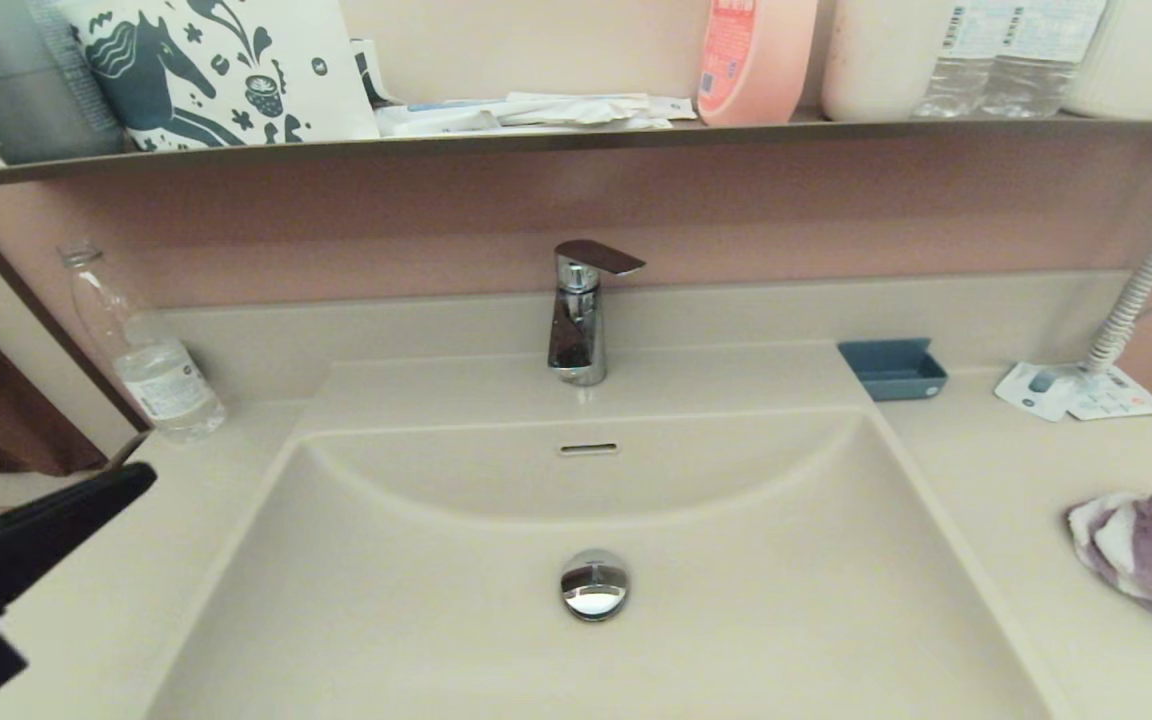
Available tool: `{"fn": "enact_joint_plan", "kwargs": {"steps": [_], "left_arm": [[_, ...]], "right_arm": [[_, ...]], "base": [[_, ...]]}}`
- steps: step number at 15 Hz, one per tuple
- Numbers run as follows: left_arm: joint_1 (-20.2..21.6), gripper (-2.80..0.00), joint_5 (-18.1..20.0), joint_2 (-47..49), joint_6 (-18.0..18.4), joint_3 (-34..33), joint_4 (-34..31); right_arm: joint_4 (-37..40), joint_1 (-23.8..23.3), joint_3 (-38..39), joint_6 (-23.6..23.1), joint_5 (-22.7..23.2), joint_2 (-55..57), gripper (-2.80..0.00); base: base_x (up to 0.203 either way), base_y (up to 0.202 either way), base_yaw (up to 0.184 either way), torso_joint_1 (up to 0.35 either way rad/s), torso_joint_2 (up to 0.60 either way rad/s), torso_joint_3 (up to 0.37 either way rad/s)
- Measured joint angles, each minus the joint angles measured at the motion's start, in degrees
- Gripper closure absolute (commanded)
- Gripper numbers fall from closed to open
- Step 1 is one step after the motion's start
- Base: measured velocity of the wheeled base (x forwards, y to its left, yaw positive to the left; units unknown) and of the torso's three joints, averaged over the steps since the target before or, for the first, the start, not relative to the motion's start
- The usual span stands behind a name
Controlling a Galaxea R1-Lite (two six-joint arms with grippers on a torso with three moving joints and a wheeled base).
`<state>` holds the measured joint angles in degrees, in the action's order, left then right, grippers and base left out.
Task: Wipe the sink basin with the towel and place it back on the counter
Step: Turn on the faucet
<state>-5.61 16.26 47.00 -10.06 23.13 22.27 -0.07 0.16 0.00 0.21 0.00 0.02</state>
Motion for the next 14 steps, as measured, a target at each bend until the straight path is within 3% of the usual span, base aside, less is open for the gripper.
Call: {"fn": "enact_joint_plan", "kwargs": {"steps": [3,6,8,11,14], "left_arm": [[-10.2,0.0,-6.9,7.96,-4.34,0.7,10.75],[-24.09,0.0,-17.12,14.57,-5.27,4.16,14.2],[-30.74,0.0,-22.97,20.37,-5.34,7.79,16.23],[-34.31,0.0,-25.33,30.21,-3.62,13.17,20.31],[-34.88,0.0,-26.55,39.08,2.04,17.74,24.0]], "right_arm": [[0.0,0.0,0.0,-0.02,0.0,-0.02,0.0],[0.0,0.0,0.0,-0.02,0.0,-0.02,0.0],[0.0,0.0,0.0,0.0,0.0,-0.02,0.0],[0.0,0.0,0.0,0.0,0.0,-0.02,0.0],[0.0,0.0,0.0,-0.02,0.0,-0.02,0.0]], "base": [[0.0,0.0,0.0,0.0,0.0,0.0],[0.0,0.0,0.0,0.0,0.0,0.0],[0.0,0.0,0.0,0.0,0.0,0.0],[0.0,0.0,0.0,0.0,0.0,0.0],[0.0,0.0,0.0,0.0,0.0,0.0]]}}
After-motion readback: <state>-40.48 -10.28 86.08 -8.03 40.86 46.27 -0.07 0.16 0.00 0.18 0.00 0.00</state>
